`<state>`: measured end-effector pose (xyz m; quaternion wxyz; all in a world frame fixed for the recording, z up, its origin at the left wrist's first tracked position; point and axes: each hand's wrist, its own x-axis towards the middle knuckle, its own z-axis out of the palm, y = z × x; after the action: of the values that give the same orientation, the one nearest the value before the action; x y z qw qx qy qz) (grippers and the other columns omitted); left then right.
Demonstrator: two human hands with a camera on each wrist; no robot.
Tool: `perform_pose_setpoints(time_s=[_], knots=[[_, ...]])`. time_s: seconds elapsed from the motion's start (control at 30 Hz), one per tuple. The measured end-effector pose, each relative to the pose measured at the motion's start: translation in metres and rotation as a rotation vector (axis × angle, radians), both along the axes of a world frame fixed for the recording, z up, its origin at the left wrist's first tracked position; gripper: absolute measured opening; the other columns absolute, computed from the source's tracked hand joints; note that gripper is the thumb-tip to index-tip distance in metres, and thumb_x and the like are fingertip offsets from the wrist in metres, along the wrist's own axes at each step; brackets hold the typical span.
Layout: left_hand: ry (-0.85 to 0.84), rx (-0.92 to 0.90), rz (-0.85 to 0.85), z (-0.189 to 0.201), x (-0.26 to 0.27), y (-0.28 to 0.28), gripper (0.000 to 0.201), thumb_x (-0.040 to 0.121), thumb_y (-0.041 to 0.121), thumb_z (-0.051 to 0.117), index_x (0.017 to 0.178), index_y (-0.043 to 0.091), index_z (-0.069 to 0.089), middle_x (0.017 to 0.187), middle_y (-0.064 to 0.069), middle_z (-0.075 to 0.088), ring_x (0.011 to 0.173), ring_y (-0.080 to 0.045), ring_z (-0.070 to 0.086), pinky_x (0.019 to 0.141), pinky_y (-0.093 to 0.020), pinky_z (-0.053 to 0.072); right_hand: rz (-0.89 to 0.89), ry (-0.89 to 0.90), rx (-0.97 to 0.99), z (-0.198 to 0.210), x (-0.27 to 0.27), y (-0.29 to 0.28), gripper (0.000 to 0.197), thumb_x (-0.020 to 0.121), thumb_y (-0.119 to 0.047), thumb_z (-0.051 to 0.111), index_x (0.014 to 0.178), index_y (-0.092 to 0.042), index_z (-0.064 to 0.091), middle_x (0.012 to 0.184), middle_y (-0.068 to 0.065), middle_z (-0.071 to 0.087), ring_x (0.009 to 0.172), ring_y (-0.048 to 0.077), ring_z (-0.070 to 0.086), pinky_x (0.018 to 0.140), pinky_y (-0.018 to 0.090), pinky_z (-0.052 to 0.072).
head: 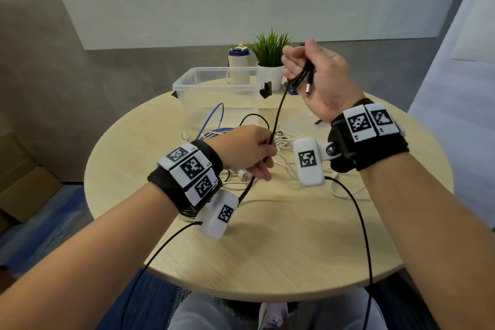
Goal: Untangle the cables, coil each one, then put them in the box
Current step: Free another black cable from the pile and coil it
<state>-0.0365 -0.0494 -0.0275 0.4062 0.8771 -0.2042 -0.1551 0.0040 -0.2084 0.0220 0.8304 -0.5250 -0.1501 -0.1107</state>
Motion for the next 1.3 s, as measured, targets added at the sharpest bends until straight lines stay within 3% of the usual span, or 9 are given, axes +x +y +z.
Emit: perform_pose_setpoints(time_s=[0.13,0.27,0.33,0.43,0.53,0.9,1.07,1.17,1.3], knots=[[-0.071,-0.090,0.021,0.012,-0.003,0.003,0.018,0.101,0.011,0.039,0.086,0.010,0.048,0.077,-0.009,0.061,0.061,-0.020,0.069,0.053,-0.023,0.055,-0.269,-0.097,-0.559,-0.013,0.005,-0.001,0.025,0.096,-0.030,0.053,0.079,-0.019,0.069,0.078,-0.010,0.066,0.075,0.001,0.057,0.080,0.026,0.041],[-0.246,-0.262,0.115,0.033,0.001,0.004,0.022,0.101,0.011,0.039,0.081,0.015,0.047,0.075,-0.006,0.056,0.064,-0.022,0.066,0.057,-0.028,0.058,-0.266,-0.068,-0.869,-0.022,0.001,0.007,0.026,0.098,-0.027,0.049,0.081,-0.017,0.066,0.049,-0.020,0.058,0.049,-0.008,0.050,0.053,0.008,0.036],[-0.371,-0.278,0.164,0.040,0.006,0.006,0.023,0.100,0.011,0.041,0.079,0.018,0.047,0.075,-0.003,0.055,0.067,-0.020,0.065,0.067,-0.032,0.058,-0.204,-0.026,-0.860,-0.023,-0.001,0.011,0.031,0.100,-0.028,0.043,0.080,-0.016,0.062,0.048,-0.014,0.061,0.048,-0.005,0.051,0.048,0.007,0.035],[-0.552,-0.269,0.232,0.047,0.016,0.013,0.024,0.097,0.014,0.045,0.077,0.026,0.050,0.077,-0.002,0.059,0.080,-0.024,0.066,0.081,-0.042,0.056,-0.071,0.013,-0.765,-0.018,-0.008,0.017,0.040,0.102,-0.035,0.036,0.075,-0.014,0.057,0.043,-0.006,0.053,0.056,0.016,0.055,0.072,0.030,0.043],[-0.669,-0.184,0.250,0.049,0.025,0.020,0.014,0.094,0.021,0.049,0.083,0.027,0.054,0.097,-0.011,0.063,0.092,-0.028,0.061,0.088,-0.046,0.050,0.014,-0.030,-0.824,-0.016,-0.014,0.020,0.039,0.097,-0.040,0.047,0.070,-0.012,0.053,0.052,-0.002,0.047,0.043,0.010,0.044,0.075,0.041,0.046],[-0.349,0.063,0.202,0.014,0.027,0.029,0.026,0.101,0.017,0.037,0.085,0.012,0.057,0.077,0.002,0.060,0.073,-0.016,0.059,0.081,-0.036,0.053,0.193,0.007,-0.067,0.015,-0.020,0.013,0.043,0.103,-0.034,0.029,0.068,-0.014,0.044,0.043,-0.004,0.034,0.043,0.015,0.036,0.062,0.029,0.049],[-0.388,0.369,-0.022,0.012,0.017,0.020,0.025,0.101,0.019,0.036,0.101,0.015,0.061,0.078,0.010,0.053,0.070,-0.006,0.050,0.062,-0.015,0.038,0.208,0.024,0.172,0.014,-0.013,0.013,0.037,0.104,-0.028,0.030,0.081,-0.007,0.051,0.101,0.019,0.068,0.093,0.028,0.069,0.084,0.035,0.053],[-0.368,0.432,-0.081,0.013,0.013,0.019,0.023,0.100,0.023,0.039,0.103,0.020,0.062,0.092,0.003,0.059,0.085,-0.016,0.054,0.073,-0.025,0.039,0.117,0.010,0.115,0.007,-0.006,0.011,0.030,0.102,-0.023,0.038,0.088,-0.004,0.056,0.089,0.009,0.064,0.091,0.019,0.065,0.073,0.029,0.054],[-0.412,0.346,-0.073,0.021,0.012,0.025,0.017,0.098,0.022,0.045,0.095,0.026,0.061,0.084,0.011,0.058,0.083,-0.015,0.056,0.072,-0.025,0.043,-0.220,-0.052,-0.419,-0.013,0.008,0.010,0.024,0.086,-0.034,0.058,0.085,-0.012,0.067,0.079,0.002,0.065,0.078,0.016,0.058,0.075,0.035,0.049]])
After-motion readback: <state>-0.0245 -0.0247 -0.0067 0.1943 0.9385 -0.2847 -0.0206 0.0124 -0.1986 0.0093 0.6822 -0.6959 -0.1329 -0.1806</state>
